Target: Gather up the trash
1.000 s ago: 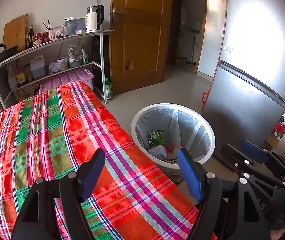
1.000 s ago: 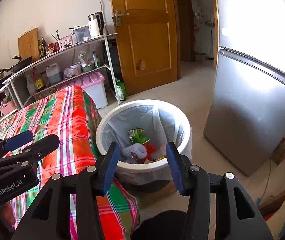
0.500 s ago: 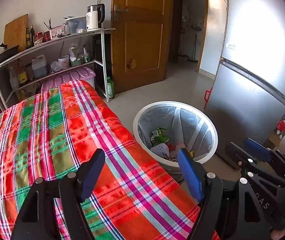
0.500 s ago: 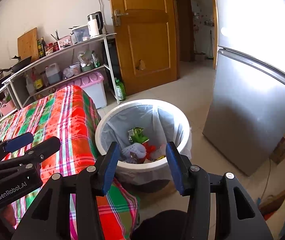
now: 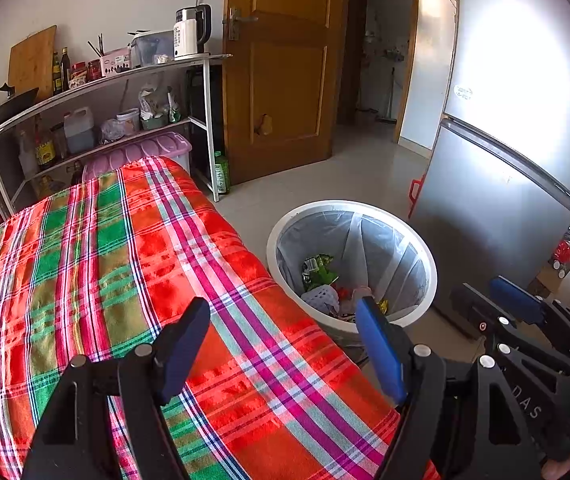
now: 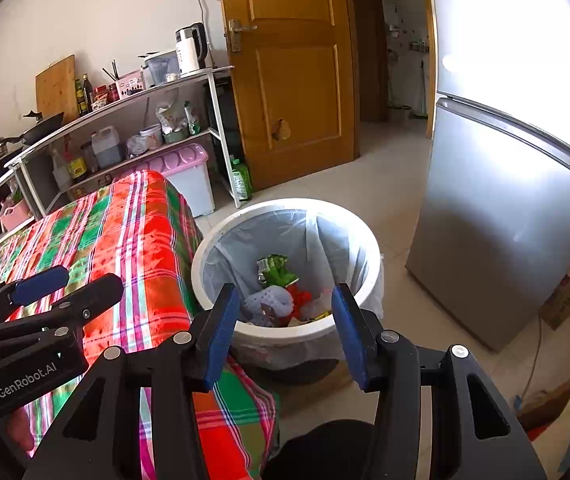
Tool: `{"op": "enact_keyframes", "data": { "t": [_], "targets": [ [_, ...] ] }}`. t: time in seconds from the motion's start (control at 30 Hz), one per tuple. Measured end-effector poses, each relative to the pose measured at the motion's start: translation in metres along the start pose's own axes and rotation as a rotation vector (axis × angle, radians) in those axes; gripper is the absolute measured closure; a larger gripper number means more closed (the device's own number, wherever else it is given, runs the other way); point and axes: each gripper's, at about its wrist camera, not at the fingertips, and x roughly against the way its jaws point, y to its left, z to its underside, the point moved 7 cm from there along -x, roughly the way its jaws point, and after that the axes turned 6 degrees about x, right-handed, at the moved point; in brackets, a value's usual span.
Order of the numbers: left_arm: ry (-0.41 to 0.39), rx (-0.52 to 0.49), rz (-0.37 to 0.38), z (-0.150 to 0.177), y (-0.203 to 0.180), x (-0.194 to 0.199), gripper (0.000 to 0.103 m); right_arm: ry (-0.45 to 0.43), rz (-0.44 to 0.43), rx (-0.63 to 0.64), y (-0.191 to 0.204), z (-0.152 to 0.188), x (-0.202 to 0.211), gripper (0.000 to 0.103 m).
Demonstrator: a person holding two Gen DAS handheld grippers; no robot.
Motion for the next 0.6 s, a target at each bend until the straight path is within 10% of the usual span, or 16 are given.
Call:
{"op": "enact_keyframes", "data": {
  "t": [0.6],
  "targets": [
    [0.003,0.0,0.003,-0.0004,-0.0005,-0.0009,0.026,0.0,-0.001,-0.003,0.0009,-0.0001,-0.0007,0.054]
  ]
}}
